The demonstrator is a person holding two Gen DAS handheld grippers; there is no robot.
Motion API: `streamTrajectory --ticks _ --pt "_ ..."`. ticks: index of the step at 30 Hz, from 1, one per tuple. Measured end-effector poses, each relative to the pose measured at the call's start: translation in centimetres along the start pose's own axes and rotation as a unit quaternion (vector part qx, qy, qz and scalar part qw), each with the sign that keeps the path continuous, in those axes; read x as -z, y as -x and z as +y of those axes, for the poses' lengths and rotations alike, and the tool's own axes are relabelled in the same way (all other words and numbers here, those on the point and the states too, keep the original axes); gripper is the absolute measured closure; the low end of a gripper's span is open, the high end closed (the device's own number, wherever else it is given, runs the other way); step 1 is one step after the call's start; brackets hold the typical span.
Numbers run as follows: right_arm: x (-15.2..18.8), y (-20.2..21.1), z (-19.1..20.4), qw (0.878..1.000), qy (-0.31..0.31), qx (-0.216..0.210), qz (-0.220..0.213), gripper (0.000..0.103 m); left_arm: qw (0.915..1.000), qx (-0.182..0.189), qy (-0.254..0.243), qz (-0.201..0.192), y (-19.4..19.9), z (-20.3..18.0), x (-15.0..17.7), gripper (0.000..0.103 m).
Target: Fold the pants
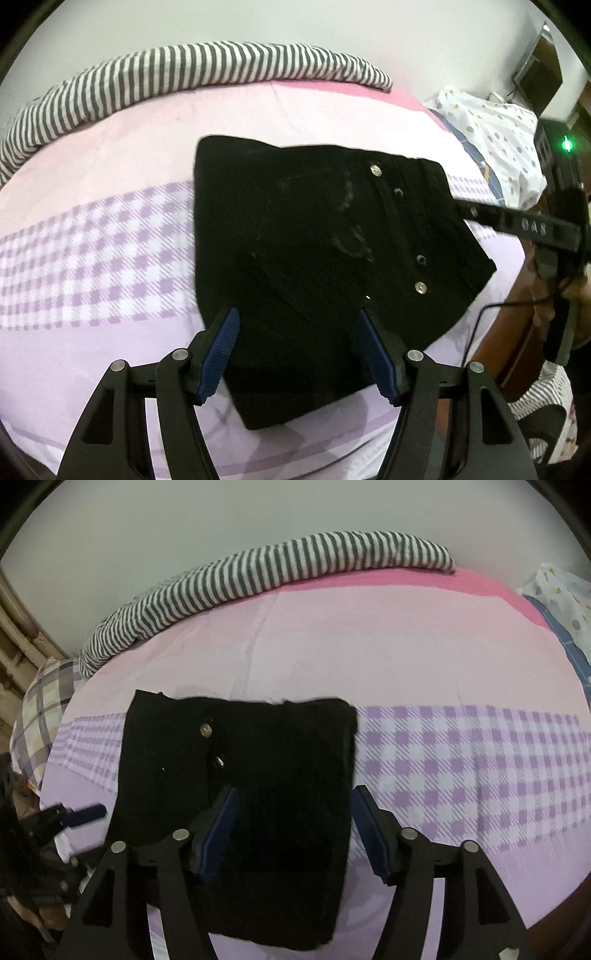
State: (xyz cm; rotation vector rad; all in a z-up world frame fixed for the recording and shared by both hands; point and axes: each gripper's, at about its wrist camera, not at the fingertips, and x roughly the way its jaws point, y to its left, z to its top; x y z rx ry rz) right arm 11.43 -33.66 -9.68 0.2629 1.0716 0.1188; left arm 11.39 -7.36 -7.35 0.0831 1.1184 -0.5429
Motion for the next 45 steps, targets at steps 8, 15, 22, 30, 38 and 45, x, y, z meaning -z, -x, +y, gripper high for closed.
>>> streamTrajectory --ticks 8,15,22,30,38,45 --pt "1.7 -1.5 -2.8 0.995 -0.049 -0.069 0.045 0.042 0.999 0.012 0.043 -0.005 0.2 2.1 -0.1 0.031" --pt "2.5 -2.9 -4.6 0.984 -0.086 -0.142 0.062 0.04 0.9867 0.081 0.141 0.007 -0.5 6.5 -0.1 0.031" --pt "2.7 -3.0 -6.5 0.974 -0.097 -0.195 0.064 0.041 0.9693 0.13 0.208 0.015 -1.7 9.8 -0.1 0.031" --pt "2.8 -2.9 -8.5 0.963 -0.103 -0.242 0.065 0.041 0.965 0.16 0.203 0.043 -4.0 9.3 -1.3 0.031" --pt "1.6 -4.2 -8.7 0.946 -0.093 -0.304 0.071 0.039 0.9659 0.179 0.183 0.039 -4.8 8.9 -2.4 0.031" --pt "0.8 -5.2 -7.1 0.942 -0.087 -0.315 0.083 0.043 0.9732 0.175 0.148 0.023 -4.8 7.9 -2.4 0.028"
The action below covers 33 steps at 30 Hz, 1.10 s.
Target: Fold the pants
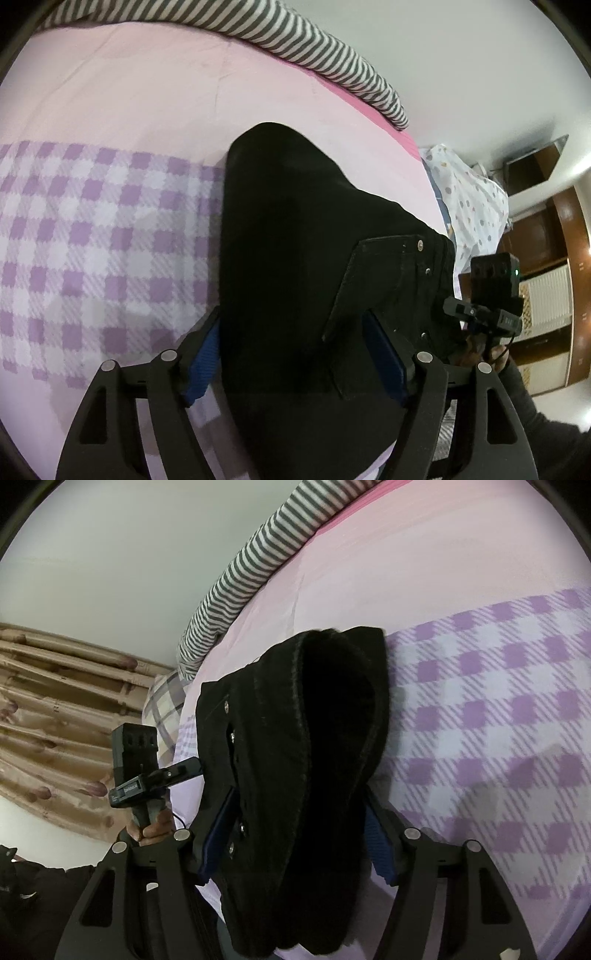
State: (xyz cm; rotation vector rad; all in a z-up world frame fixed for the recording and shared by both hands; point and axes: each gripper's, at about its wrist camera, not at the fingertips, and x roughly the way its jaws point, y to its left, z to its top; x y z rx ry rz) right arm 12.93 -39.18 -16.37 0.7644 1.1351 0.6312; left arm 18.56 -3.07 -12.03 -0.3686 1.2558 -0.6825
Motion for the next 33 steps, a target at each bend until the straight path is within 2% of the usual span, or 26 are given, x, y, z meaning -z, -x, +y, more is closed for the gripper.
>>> streamTrajectory --ticks 5,7,8,12,18,24,33 --pt "0.3 -0.6 -0.2 0.999 -0.031 0.002 -0.014 0.06 0.9996 -0.025 -0.015 -0.004 -0.3 -0.9 0.1 0.027" --pt "0.6 -0.4 -0.1 0.999 -0.036 0.009 -0.027 0.064 0.9988 -0.043 -0.021 -0.008 -0.4 -1.2 0.3 0.033" --pt "0.9 -0.3 0.4 0.999 -0.033 0.02 -0.033 0.066 0.9981 -0.056 -0.022 -0.01 -0.4 -1.3 0.4 0.04" --pt "0.9 -0.4 1.9 0.997 -0.038 0.046 -0.051 0.071 0.9975 -0.067 -0.015 -0.016 0.0 -1.5 0.6 0.056" --pt "0.9 0.0 3.5 0.995 -0.057 0.058 -0.064 0.075 0.9943 -0.097 -0.036 -0.025 0.5 -3.1 0.6 0.069" --pt "0.8 0.0 6.0 0.994 -0.051 0.059 -0.071 0.076 0.995 -0.085 -0.037 -0.037 1.7 -3.9 0.4 0.079" --pt "-1.6 -3.2 10.9 0.997 -0.021 0.035 -0.058 0.076 0.9928 -0.097 -0.025 -0.065 6.5 -2.2 -0.4 0.08"
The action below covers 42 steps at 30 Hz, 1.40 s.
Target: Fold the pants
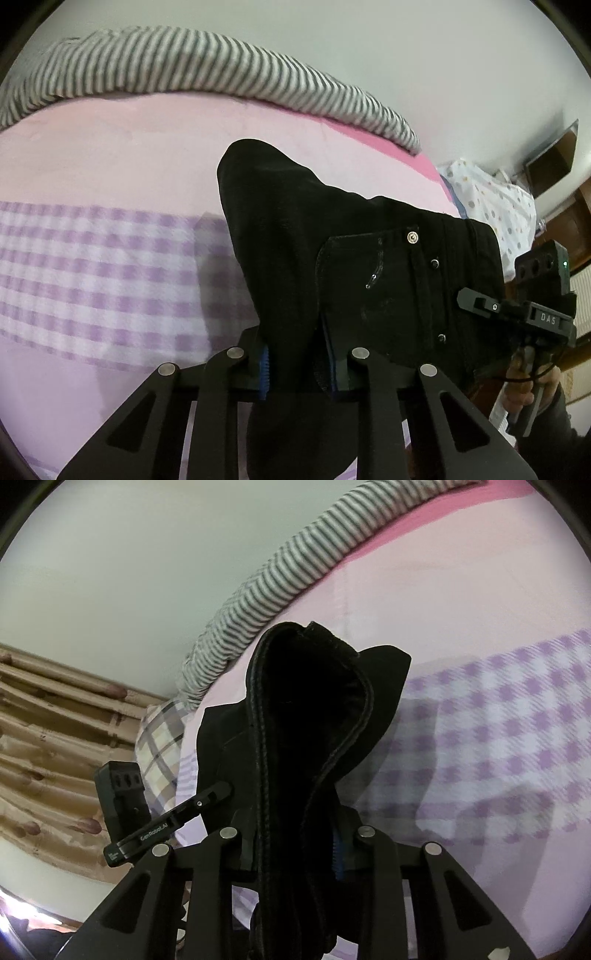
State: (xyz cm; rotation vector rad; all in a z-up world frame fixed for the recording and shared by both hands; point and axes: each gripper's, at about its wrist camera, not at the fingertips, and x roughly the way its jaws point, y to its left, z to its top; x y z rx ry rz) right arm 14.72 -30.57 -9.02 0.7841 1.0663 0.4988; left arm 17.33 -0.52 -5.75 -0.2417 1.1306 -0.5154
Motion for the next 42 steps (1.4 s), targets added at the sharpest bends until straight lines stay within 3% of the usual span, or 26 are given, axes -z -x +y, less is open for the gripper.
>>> streamTrajectory --ticks 12,25,32,35,38,42 --pt "-4.4 -11.0 7.3 0.997 0.03 -0.053 0.043 0.077 0.9948 -0.085 0.026 -0.05 6.6 8.6 -5.6 0.08" --pt "-8.8 -21.8 12.2 0.994 0.043 -0.058 0.085 0.077 0.9864 -0.127 0.079 -0.067 7.9 18.5 -10.7 0.08" --pt "-9.6 -24.8 11.4 0.995 0.036 -0.028 0.092 0.077 0.9844 -0.136 0.101 -0.048 5.1 22.5 -11.9 0.079" --pt "-9.7 -25.2 10.8 0.995 0.05 0.007 0.09 0.073 0.9825 -0.141 0.114 -0.042 3.9 23.8 -11.4 0.07" --pt "-9.2 -25.2 10.8 0.992 0.079 0.044 0.089 0.062 0.9809 -0.144 0.121 -0.049 3.8 24.4 -10.9 0.058" --pt "-8.3 -24.2 10.8 0.99 0.099 0.067 0.077 0.058 0.9791 -0.151 0.125 -0.054 4.2 24.7 -9.9 0.054"
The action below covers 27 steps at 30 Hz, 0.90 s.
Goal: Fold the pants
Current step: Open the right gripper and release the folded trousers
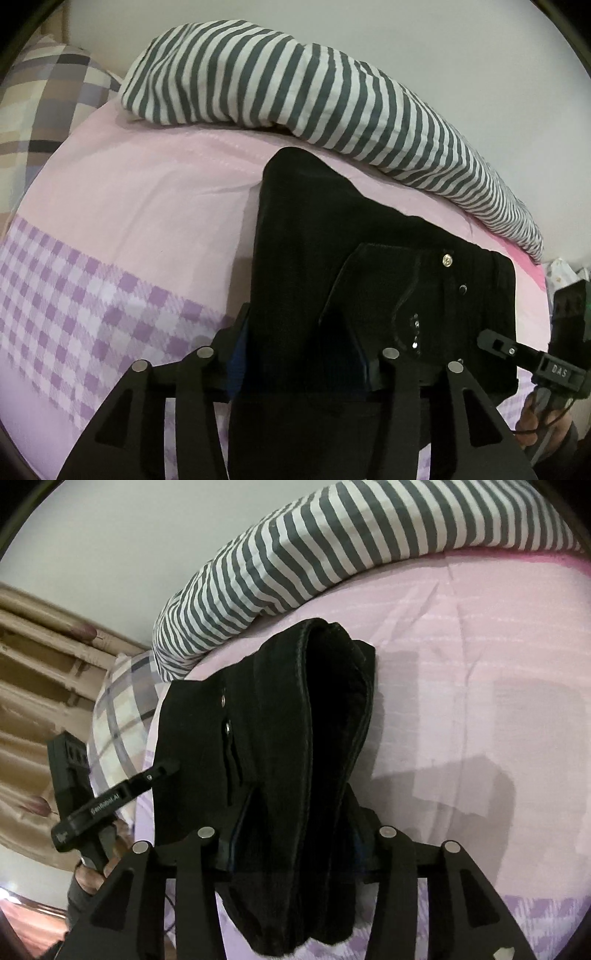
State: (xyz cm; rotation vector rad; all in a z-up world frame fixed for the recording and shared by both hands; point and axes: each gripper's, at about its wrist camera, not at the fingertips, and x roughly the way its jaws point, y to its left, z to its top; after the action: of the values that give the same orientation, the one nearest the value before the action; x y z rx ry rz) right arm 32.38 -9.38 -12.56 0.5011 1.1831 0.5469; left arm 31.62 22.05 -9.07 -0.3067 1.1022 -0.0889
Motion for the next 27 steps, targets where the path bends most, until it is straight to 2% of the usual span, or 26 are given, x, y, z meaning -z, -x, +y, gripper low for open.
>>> streamTrajectory --ticks 3,5,10,11,14,17,23,27 --pt "1.2 1.1 -0.1 1.0 0.01 0.01 -0.006 0.058 0.9999 -0.014 0.003 -0.005 1.0 0.0 1.3 0.052" --pt "2.1 2.1 0.1 1.0 0.016 0.011 -0.009 0.057 0.9992 -0.036 0.001 -0.014 1.9 -0.3 2.1 0.052" --pt "4.5 3.9 1.1 0.999 0.036 0.028 -0.021 0.057 0.9917 -0.115 -0.025 -0.053 4.9 -1.8 4.6 0.051" --pt "4.7 4.0 1.3 0.998 0.038 0.035 -0.023 0.057 0.9896 -0.128 -0.027 -0.06 5.7 -2.3 5.3 0.048" --pt "4.9 3.8 1.4 0.998 0.037 0.052 -0.024 0.056 0.9864 -0.146 -0.033 -0.068 7.2 -3.3 6.6 0.041" --pt "4.9 3.4 1.5 0.996 0.041 0.075 -0.024 0.052 0.9834 -0.159 -0.044 -0.075 8.6 -4.1 7.8 0.038" --pt "4.9 2.9 1.7 0.994 0.045 0.101 -0.026 0.048 0.979 -0.172 -0.063 -0.09 10.7 -5.2 9.9 0.034" --pt "5.1 3.0 2.9 0.988 0.061 0.133 -0.038 0.048 0.9778 -0.171 -0.073 -0.096 11.8 -5.7 11.0 0.033"
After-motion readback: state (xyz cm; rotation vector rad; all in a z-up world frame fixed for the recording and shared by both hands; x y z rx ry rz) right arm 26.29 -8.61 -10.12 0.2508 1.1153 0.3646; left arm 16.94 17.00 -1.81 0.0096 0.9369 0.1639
